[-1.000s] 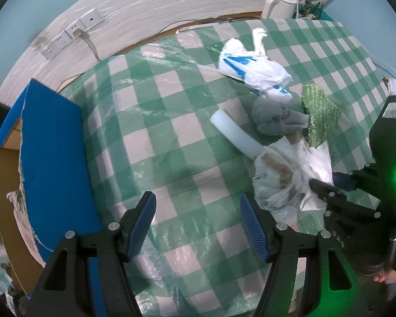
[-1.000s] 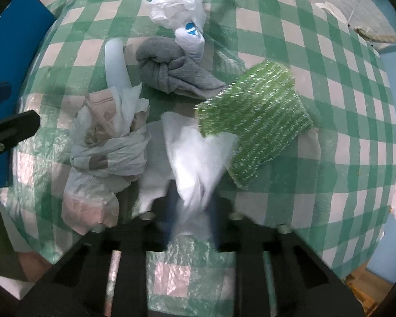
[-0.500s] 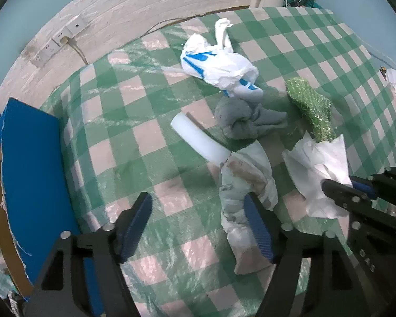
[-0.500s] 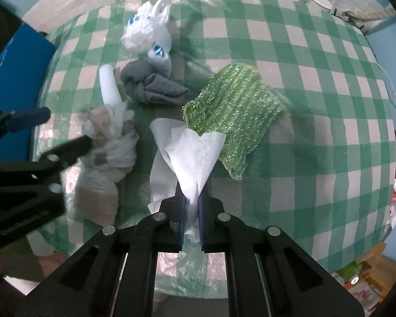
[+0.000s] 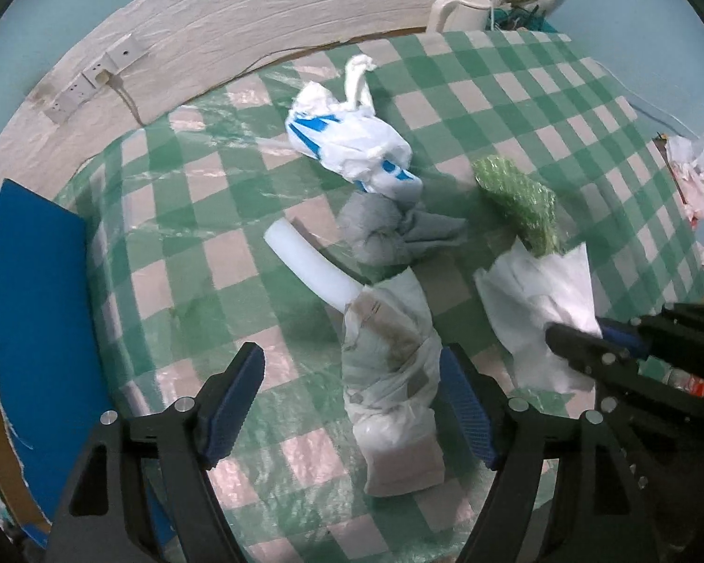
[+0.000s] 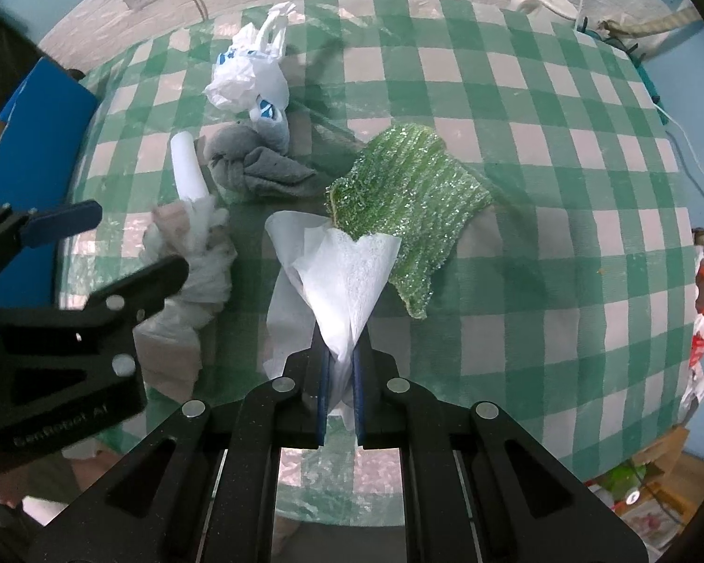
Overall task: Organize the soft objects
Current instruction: 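Lower the right tool onto the white tissue and close on it, then close the left tool on the crumpled white plastic bundle while the right tool holds the tissue, then carry the white bundle and the tissue over the cardboard box with both tools, then lower the bundle and tissue into the box and open both tools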
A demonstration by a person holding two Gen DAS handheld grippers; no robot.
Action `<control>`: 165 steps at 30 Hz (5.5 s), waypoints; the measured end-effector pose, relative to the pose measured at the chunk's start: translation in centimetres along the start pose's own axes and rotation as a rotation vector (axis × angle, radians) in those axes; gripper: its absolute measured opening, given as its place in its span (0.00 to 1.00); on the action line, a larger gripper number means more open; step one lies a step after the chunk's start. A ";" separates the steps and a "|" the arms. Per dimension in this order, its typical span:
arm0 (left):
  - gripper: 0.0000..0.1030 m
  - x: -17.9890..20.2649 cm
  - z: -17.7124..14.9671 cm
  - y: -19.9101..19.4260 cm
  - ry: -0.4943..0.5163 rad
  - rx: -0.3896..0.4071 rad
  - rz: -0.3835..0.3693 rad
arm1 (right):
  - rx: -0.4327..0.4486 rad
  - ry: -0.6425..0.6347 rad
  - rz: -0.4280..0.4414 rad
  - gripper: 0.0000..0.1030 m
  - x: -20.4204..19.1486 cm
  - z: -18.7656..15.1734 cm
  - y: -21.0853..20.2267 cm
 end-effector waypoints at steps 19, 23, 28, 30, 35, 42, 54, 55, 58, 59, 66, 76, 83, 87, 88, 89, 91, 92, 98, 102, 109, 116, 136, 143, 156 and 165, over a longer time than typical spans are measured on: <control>0.49 2.1 -1.8 1.9 0.088 -0.041 -0.001 | 0.068 -0.020 0.019 0.07 -1.2 0.5 -2.8; 0.44 2.3 -2.2 1.7 0.117 -0.021 0.007 | 0.076 -0.021 0.018 0.07 -1.2 0.6 -3.2; 0.41 1.6 -2.4 0.7 0.112 0.007 0.000 | 0.093 -0.029 0.021 0.06 -1.7 1.0 -3.6; 0.41 1.0 -2.4 0.1 0.098 0.016 -0.012 | 0.099 -0.033 0.020 0.06 -1.9 1.2 -3.7; 0.41 -0.1 -2.6 -1.3 0.051 0.030 -0.032 | 0.113 -0.043 0.024 0.06 -2.1 1.3 -4.5; 0.41 -1.4 -2.4 -3.4 0.013 0.063 -0.007 | 0.136 -0.065 0.018 0.06 -3.4 2.1 -5.4; 0.41 -5.5 -2.5 -6.1 -0.049 0.111 -0.002 | 0.185 -0.081 0.010 0.06 -5.3 3.6 -7.3; 0.41 -5.7 -2.6 -6.3 -0.052 0.115 0.001 | 0.188 -0.083 0.011 0.06 -5.6 3.7 -7.4; 0.41 -6.5 -2.7 -6.9 -0.059 0.129 0.007 | 0.194 -0.092 0.012 0.06 -6.3 4.0 -7.6; 0.41 -6.9 -2.8 -7.1 -0.060 0.134 0.010 | 0.195 -0.094 0.012 0.06 -6.5 4.0 -7.7; 0.41 -9.3 -2.9 -9.1 -0.094 0.170 0.031 | 0.212 -0.114 0.017 0.06 -8.3 4.7 -8.5; 0.41 -12.2 -3.5 -11.3 -0.139 0.223 0.053 | 0.247 -0.170 0.039 0.06 -12.2 5.9 -9.9; 0.41 -14.9 -3.9 -12.8 -0.182 0.251 0.073 | 0.265 -0.205 0.058 0.06 -14.8 6.4 -10.7; 0.41 -16.5 -4.1 -13.7 -0.211 0.268 0.066 | 0.274 -0.226 0.073 0.06 -16.3 6.7 -10.9; 0.41 -16.8 -4.2 -13.8 -0.216 0.271 0.069 | 0.276 -0.232 0.077 0.06 -16.8 6.8 -11.0; 0.41 -17.2 -4.3 -14.0 -0.223 0.274 0.072 | 0.278 -0.239 0.083 0.06 -17.3 6.9 -11.1; 0.41 -17.8 -4.5 -14.2 -0.235 0.278 0.073 | 0.284 -0.257 0.094 0.06 -18.4 7.1 -11.3; 0.41 -18.2 -4.6 -14.3 -0.244 0.280 0.075 | 0.286 -0.265 0.097 0.06 -18.9 7.1 -11.3; 0.41 -20.3 -5.6 -14.7 -0.276 0.294 0.089 | 0.281 -0.321 0.104 0.06 -22.0 7.1 -11.0; 0.41 -21.9 -6.2 -14.6 -0.305 0.290 0.094 | 0.275 -0.351 0.108 0.06 -23.7 7.2 -10.8; 0.41 -24.3 -7.3 -14.0 -0.353 0.276 0.112 | 0.266 -0.409 0.125 0.07 -27.1 7.0 -10.2; 0.41 -26.6 -8.4 -13.3 -0.391 0.263 0.137 | 0.243 -0.469 0.151 0.07 -30.3 6.6 -9.3; 0.41 -31.1 -11.4 -11.1 -0.480 0.201 0.159 | 0.177 -0.525 0.173 0.07 -35.1 6.8 -6.1; 0.43 -31.4 -11.7 -10.8 -0.490 0.192 0.158 | 0.167 -0.521 0.190 0.12 -35.7 7.2 -5.5; 0.59 -31.0 -11.4 -11.2 -0.471 0.209 0.182 | 0.213 -0.422 0.185 0.48 -33.6 8.4 -6.1; 0.65 -29.2 -10.3 -11.4 -0.425 0.233 0.167 | 0.232 -0.333 0.138 0.52 -30.5 8.8 -6.6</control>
Point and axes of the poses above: each gripper's, at about its wrist camera, not at the fingertips, and y roughly the way its jaws point, x to its right, z to its top, the point moved 4 cm from there along y, roughly the way its jaws point
